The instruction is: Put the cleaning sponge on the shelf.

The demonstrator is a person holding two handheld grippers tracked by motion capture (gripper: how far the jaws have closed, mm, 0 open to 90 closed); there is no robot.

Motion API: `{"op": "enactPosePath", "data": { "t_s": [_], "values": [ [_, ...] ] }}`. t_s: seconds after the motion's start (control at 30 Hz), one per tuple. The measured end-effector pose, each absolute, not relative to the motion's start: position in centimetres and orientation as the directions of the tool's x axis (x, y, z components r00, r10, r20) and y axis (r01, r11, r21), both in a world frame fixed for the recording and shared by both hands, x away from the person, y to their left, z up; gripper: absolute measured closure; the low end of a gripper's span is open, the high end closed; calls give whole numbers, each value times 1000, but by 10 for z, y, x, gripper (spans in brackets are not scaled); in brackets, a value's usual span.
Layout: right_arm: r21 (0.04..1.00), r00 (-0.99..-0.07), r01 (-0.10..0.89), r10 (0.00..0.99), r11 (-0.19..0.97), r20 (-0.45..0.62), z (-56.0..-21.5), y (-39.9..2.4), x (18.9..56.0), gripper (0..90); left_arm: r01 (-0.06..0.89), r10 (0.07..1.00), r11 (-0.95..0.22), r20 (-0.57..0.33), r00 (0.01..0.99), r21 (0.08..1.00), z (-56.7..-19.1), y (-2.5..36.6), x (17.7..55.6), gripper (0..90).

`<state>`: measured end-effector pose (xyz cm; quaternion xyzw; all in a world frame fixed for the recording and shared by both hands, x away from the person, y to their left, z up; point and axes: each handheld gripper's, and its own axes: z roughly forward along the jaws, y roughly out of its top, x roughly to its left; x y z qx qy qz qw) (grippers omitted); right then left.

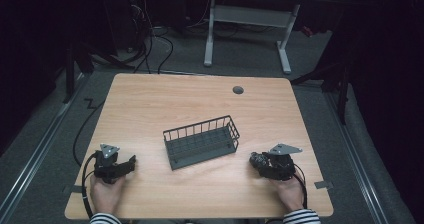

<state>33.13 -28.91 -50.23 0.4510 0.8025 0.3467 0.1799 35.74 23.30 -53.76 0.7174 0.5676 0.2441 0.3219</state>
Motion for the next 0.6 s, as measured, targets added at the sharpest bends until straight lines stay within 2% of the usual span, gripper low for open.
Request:
{"op": "enactPosePath", "data": {
  "t_s": [0.17, 0.27, 0.6],
  "values": [
    [729, -533, 597, 845, 335, 49, -498, -291, 331, 429, 657, 972, -148, -16, 236, 739, -538, 233, 357, 247],
    [741, -534, 603, 839, 295, 100, -494, -295, 331, 427, 658, 972, -147, -17, 236, 738, -537, 233, 357, 250],
    [770, -549, 578, 826, 269, 124, -476, -295, 331, 427, 659, 972, -145, -18, 235, 738, -537, 233, 357, 251]
  ]
}}
